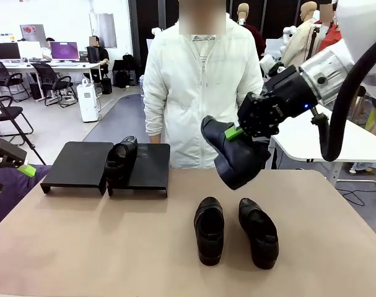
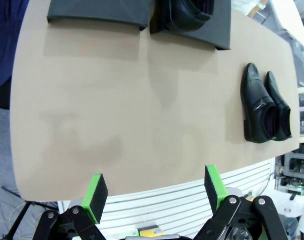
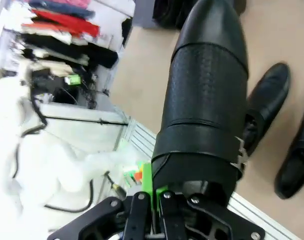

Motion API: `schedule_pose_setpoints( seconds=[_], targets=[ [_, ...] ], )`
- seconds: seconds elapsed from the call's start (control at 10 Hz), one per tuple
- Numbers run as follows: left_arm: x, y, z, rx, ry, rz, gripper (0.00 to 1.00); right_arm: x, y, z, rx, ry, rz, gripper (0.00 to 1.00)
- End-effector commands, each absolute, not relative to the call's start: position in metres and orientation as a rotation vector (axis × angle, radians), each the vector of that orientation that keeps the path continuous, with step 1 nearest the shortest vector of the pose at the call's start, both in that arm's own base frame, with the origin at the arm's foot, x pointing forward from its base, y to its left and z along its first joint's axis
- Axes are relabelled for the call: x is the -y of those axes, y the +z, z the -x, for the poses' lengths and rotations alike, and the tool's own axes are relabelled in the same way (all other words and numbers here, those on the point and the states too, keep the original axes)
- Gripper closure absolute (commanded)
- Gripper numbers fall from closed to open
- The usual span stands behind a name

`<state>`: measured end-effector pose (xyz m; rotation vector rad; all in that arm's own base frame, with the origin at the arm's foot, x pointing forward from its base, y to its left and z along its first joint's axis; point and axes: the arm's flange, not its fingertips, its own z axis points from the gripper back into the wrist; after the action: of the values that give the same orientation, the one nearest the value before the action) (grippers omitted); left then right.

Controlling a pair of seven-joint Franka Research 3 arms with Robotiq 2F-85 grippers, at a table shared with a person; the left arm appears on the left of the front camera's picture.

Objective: Organize the shoes by placing them on the stand.
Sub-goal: Pick up one Shoe and place it in the middle of the table.

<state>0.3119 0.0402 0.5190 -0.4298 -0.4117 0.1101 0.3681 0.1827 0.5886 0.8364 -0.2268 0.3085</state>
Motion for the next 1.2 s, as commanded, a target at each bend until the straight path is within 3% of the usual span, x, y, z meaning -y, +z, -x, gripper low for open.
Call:
schedule_pose_setpoints(
  seconds=[0.0, 0.2, 0.7, 1.1],
  targets=[
    [-0.042, 0.52, -0.312, 0.418, 0.095, 0.451, 0.0, -0.267, 0.587, -0.362, 0.071, 0.457, -0.655, 1.0],
    [-0.042, 0.52, -0.312, 0.418, 0.095, 0.451, 0.0, -0.334, 0.56, -0.365, -0.038, 0.485, -0.603, 1.0],
    [-0.042, 0.52, -0.312, 0.418, 0.095, 0.451, 0.0, -0.416, 0.467, -0.367, -0.144, 0.314, -0.413, 1.0],
    [-0.042, 0.52, -0.312, 0.418, 0.095, 0.451, 0.0, -0.428, 0.417, -0.378, -0.057, 0.151, -0.237, 1.0]
  ],
)
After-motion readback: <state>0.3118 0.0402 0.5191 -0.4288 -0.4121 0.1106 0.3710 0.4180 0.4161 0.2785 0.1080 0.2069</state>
